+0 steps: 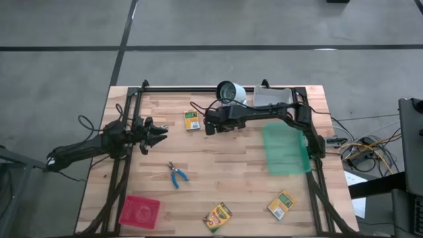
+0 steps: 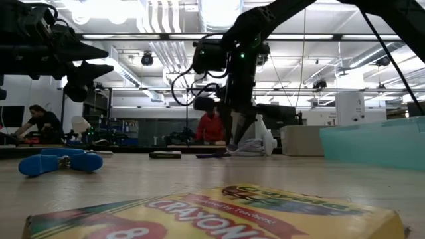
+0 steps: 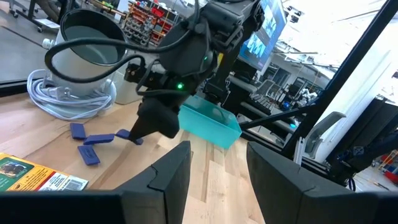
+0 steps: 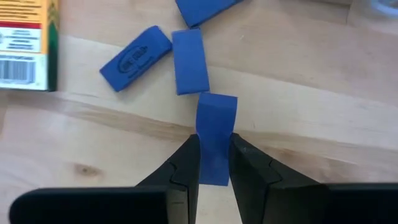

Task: Pick & Place School Supplies
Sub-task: Put the blue eraser into the gray bin

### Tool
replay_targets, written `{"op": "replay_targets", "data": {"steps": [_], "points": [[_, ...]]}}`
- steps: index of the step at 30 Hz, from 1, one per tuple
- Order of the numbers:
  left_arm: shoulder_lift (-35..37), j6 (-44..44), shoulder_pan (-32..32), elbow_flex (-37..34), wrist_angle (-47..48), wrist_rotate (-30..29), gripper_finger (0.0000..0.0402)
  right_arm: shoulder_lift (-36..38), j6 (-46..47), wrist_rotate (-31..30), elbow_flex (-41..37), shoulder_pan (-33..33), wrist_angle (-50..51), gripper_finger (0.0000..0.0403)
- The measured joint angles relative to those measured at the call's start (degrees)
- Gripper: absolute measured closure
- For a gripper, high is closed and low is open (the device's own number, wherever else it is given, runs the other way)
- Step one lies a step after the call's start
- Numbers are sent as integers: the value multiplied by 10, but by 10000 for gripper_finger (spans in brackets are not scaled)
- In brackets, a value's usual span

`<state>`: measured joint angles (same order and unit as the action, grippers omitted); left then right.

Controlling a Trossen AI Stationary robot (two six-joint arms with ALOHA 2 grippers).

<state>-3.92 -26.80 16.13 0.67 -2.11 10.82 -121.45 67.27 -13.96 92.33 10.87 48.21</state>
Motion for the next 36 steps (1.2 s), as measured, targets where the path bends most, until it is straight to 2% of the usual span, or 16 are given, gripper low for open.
{"op": "replay_targets", "data": {"steps": [12,17,21,29,36], "points": [[0,0,0,0,0,0,239,35,-11,-15,0,-33,76,335],[0,0,0,0,0,0,239,65,52,-87,0,-82,139,335],[0,0,0,0,0,-1,239,99,83,-112,-2,-119,175,335],[0,0,0,0,0,-2,239,179,131,-115,-5,-174,269,335],[0,0,0,0,0,-2,239,235,216,-113,-18,-206,350,335]]}}
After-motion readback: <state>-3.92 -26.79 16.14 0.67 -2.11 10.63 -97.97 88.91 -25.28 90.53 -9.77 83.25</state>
